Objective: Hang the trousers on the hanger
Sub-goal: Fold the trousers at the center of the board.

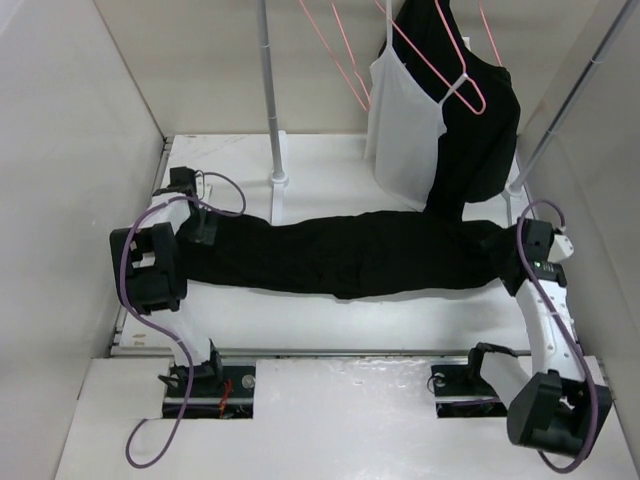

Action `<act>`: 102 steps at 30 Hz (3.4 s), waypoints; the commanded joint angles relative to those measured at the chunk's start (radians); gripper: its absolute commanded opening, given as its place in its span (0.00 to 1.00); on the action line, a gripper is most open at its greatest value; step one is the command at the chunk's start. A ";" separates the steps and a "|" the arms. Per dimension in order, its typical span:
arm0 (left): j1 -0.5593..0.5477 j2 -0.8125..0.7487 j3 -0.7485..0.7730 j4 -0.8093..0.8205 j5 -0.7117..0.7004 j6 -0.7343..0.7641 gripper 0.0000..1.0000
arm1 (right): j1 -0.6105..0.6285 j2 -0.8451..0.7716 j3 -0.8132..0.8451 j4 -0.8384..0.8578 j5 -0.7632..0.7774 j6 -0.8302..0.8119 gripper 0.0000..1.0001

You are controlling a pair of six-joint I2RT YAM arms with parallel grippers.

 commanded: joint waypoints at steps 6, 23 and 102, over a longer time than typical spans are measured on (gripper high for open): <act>0.022 -0.118 0.081 -0.101 0.029 -0.023 0.83 | -0.089 0.215 -0.032 0.059 -0.107 -0.029 0.99; 0.183 -0.185 -0.038 -0.093 0.039 -0.002 0.86 | -0.111 0.542 -0.061 0.260 -0.149 -0.066 0.32; -0.269 0.045 -0.053 -0.255 0.581 0.060 0.82 | 0.879 0.022 0.523 0.458 -0.226 -0.429 0.00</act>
